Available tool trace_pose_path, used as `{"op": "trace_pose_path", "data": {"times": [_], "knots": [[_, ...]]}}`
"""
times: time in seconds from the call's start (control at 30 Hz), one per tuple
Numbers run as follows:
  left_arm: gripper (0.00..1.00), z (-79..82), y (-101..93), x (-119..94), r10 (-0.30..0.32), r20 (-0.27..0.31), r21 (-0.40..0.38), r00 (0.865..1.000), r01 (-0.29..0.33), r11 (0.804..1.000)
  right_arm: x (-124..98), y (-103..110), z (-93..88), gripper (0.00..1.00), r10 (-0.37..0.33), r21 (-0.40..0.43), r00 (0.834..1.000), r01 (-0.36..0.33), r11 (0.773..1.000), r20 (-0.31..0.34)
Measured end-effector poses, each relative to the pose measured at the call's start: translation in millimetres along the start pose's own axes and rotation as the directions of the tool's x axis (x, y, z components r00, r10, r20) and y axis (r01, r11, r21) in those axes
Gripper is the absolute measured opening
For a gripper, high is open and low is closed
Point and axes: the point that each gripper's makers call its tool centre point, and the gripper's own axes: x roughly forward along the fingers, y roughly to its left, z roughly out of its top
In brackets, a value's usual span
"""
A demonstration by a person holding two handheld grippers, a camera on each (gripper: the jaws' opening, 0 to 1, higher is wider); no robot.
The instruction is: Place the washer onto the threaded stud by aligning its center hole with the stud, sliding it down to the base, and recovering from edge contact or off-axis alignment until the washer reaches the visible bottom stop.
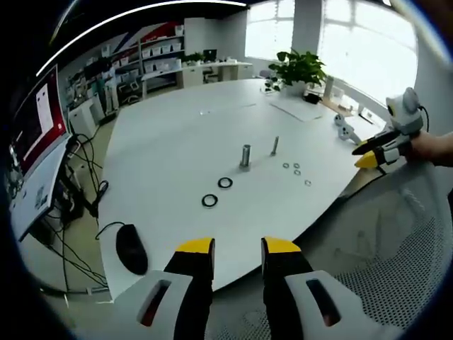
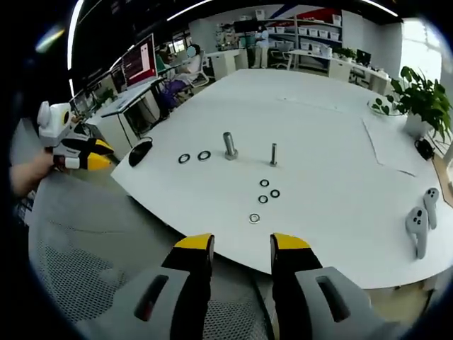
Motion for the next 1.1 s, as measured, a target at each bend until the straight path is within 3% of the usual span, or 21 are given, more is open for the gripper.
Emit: {"op": "trace_pose_path", "data": {"times": [1.1], "knots": [[0.24, -0.2, 0.2, 0.9, -0.006, 0.001, 0.0, 1.0, 0.006, 1.0, 2.2, -4.1, -3.6, 0.35, -0.016, -0.018, 1.0, 0.016, 1.0, -0.025]]}}
